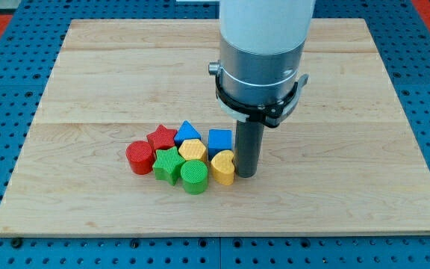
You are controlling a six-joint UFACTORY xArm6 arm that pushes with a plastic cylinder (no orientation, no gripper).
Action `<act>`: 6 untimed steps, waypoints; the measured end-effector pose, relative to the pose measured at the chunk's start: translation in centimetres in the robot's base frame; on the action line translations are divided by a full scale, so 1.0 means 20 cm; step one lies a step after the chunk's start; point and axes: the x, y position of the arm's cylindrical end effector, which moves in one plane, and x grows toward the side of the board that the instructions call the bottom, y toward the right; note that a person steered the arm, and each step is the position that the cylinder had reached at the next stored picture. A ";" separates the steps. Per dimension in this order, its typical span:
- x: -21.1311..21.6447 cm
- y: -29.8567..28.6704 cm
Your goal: Push the blue cube into the yellow hexagon
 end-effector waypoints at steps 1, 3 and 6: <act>0.00 -0.07; -0.07 0.34; -0.28 -0.23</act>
